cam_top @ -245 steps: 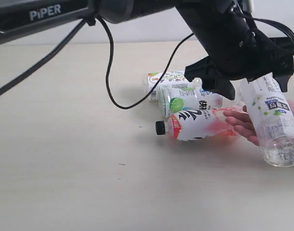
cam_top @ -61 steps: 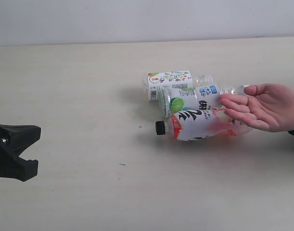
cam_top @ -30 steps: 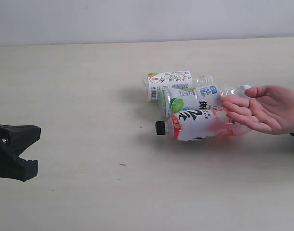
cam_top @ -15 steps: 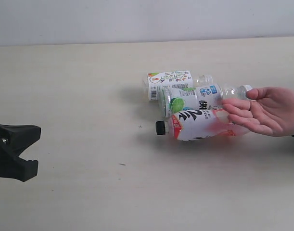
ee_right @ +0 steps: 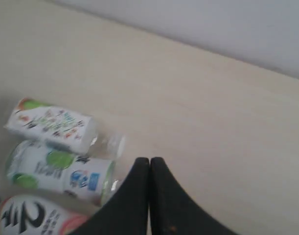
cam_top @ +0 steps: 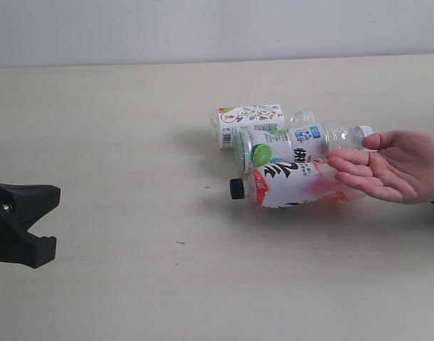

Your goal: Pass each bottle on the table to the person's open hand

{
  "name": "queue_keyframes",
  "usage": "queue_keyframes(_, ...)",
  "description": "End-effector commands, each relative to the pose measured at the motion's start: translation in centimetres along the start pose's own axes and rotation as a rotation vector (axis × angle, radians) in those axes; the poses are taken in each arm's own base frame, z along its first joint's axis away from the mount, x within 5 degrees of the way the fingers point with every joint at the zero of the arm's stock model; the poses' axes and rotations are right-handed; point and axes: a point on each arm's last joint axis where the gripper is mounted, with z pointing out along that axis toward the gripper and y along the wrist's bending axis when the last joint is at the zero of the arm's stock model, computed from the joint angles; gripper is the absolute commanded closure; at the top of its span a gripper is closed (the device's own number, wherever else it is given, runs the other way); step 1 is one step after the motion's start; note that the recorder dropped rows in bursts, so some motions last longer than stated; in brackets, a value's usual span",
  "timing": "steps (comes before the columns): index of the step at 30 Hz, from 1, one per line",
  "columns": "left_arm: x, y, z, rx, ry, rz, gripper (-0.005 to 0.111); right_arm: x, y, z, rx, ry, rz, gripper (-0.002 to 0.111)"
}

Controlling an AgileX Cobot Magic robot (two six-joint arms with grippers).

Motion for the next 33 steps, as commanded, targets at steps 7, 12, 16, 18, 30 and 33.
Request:
queue_keyframes(7, 0.0, 0.0, -0.1, 0.0, -0.009, 0.01, 0.107, 0.5, 6.2, 5.7, -0.333, 0.232, -0.521, 0.108)
queue_keyframes(12, 0.0, 0.0, -0.1, 0.0, -0.009, 0.01, 0.107, 1.9, 10.7, 8.4, -0.503, 0.334, -0.888, 0.108)
queue_keyframes(16, 0.0, 0.0, -0.1, 0.0, -0.009, 0.01, 0.107, 2.6, 12.7, 9.9, -0.531, 0.38, -1.026, 0.106)
queue_keyframes(18, 0.0, 0.0, -0.1, 0.0, -0.009, 0.01, 0.107, 2.9, 13.0, 10.4, -0.518, 0.41, -1.059, 0.1)
queue_keyframes(30, 0.0, 0.0, -0.1, 0.0, -0.009, 0.01, 0.107, 3.7, 13.2, 11.4, -0.521, 0.462, -1.035, 0.043)
queue_keyframes(33, 0.0, 0.0, -0.1, 0.0, -0.009, 0.01, 0.107, 4.3, 13.3, 12.4, -0.538, 0.491, -1.028, 0.043)
